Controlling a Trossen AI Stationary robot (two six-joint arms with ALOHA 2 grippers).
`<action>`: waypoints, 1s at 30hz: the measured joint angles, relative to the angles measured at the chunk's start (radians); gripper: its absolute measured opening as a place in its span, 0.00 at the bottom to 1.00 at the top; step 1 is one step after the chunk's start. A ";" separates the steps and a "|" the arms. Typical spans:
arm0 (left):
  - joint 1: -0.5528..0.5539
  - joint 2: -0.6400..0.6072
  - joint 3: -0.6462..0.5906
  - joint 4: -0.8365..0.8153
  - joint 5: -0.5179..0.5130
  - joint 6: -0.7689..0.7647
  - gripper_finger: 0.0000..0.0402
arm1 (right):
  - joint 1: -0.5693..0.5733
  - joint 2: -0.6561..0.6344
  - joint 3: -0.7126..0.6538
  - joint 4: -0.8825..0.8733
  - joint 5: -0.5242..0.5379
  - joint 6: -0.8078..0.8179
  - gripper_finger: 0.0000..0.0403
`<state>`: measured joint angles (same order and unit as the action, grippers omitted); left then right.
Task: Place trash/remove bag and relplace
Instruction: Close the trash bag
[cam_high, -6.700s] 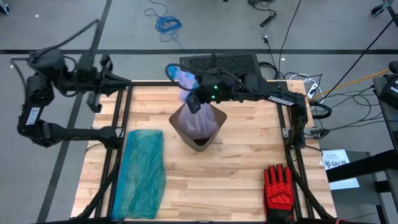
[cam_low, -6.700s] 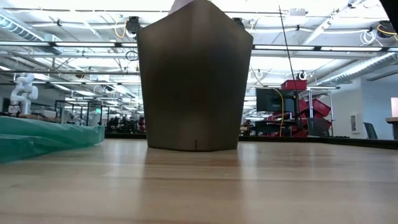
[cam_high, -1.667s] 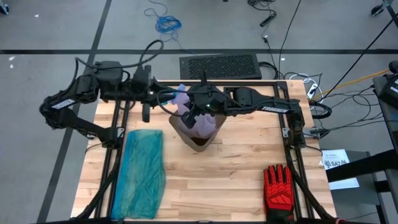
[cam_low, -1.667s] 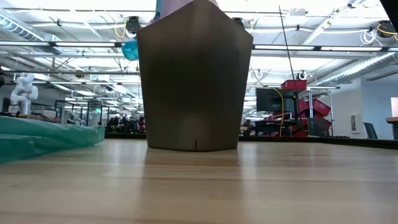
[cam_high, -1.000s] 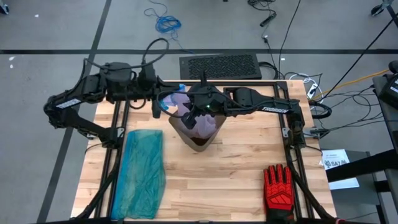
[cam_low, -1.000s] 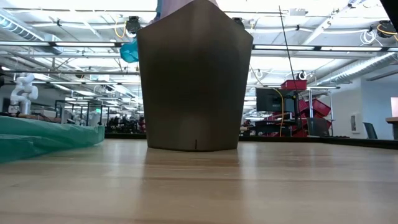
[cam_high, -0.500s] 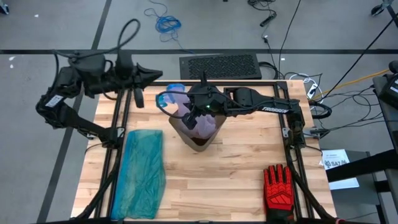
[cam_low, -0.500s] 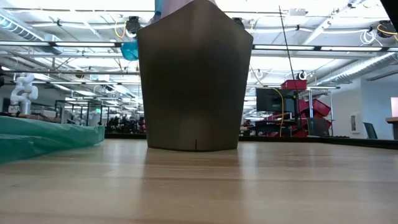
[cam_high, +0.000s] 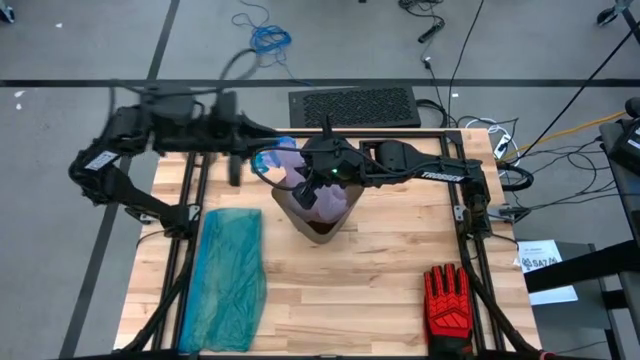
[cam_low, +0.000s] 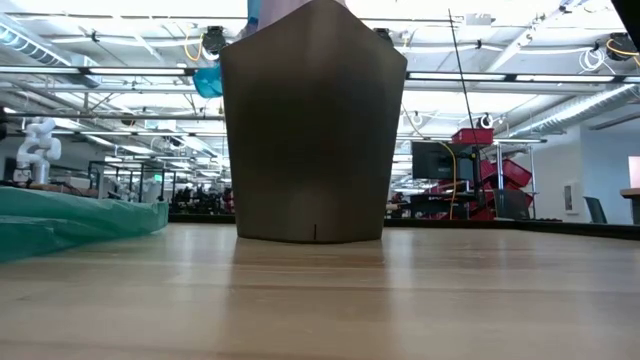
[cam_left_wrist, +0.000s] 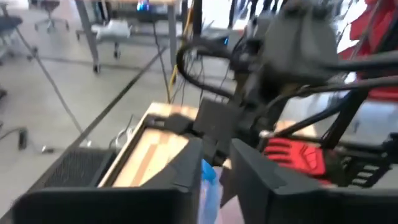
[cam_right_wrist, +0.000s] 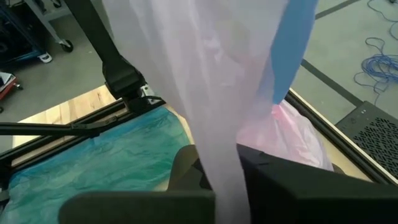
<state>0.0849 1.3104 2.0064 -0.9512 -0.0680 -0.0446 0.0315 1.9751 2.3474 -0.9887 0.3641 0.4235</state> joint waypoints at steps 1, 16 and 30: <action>0.000 0.013 0.000 -0.002 -0.012 0.002 0.25 | 0.000 0.000 0.000 0.000 0.000 -0.002 0.00; 0.000 0.032 -0.002 -0.009 -0.116 -0.002 0.26 | 0.000 0.000 0.000 0.000 -0.001 -0.002 0.00; 0.000 0.019 -0.001 -0.027 -0.107 0.004 0.01 | 0.000 0.000 0.000 0.000 -0.001 -0.013 0.00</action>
<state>0.0849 1.3291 2.0052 -0.9787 -0.1754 -0.0409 0.0318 1.9751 2.3474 -0.9886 0.3634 0.4105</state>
